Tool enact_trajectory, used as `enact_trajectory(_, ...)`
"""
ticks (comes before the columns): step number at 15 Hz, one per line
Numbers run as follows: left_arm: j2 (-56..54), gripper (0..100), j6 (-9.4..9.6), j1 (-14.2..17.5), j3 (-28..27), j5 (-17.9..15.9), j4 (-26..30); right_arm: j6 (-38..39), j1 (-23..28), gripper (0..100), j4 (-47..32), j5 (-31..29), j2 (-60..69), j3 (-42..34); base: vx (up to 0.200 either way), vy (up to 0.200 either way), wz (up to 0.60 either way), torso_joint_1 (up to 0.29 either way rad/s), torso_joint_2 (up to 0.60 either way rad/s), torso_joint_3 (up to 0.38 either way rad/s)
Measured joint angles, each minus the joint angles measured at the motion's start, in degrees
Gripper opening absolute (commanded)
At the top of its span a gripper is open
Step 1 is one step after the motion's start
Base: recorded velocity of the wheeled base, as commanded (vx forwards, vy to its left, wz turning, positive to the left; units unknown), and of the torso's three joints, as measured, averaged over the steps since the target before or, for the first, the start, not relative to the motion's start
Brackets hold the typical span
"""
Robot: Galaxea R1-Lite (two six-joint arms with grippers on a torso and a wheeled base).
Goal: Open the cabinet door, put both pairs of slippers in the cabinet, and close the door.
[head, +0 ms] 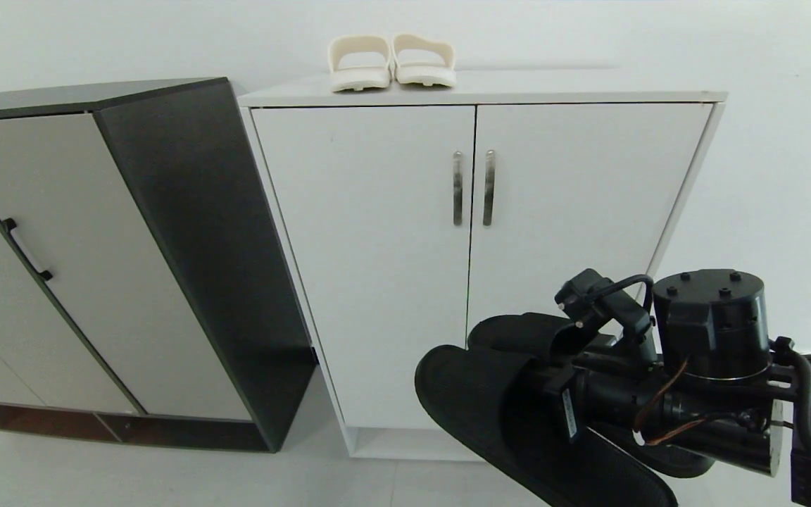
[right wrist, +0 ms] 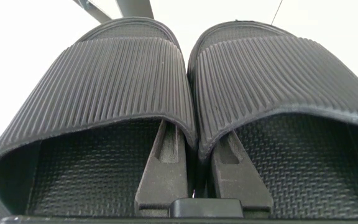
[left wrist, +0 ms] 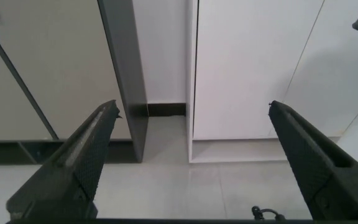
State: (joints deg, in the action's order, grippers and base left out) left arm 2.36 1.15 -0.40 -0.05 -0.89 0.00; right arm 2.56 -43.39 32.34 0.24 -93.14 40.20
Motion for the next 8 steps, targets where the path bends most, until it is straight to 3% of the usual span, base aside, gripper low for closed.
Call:
enact_trajectory(2,1.2,100,-0.04,0.0,-0.7,0.0,-0.1,0.0,0.0,0,0.1,0.0,-0.1,0.0,0.000,0.000,0.00,0.000,0.07,0.061)
enact_trajectory(3,2.3,100,-0.96,0.0,-2.6,0.0,0.0,0.0,0.0,0,0.1,0.0,-0.1,0.0,0.000,0.000,0.00,0.000,0.00,0.000)
enact_trajectory(5,7.0,100,-3.15,-0.1,-10.2,-1.6,-0.3,0.0,0.0,0,0.6,0.0,-0.2,0.0,0.000,0.000,0.00,0.000,0.00,0.000)
enact_trajectory(8,19.8,100,-4.38,-0.4,-16.9,-10.8,-4.6,0.0,0.0,0,2.2,-0.1,-0.5,-0.3,0.000,0.000,0.00,0.000,0.00,0.000)
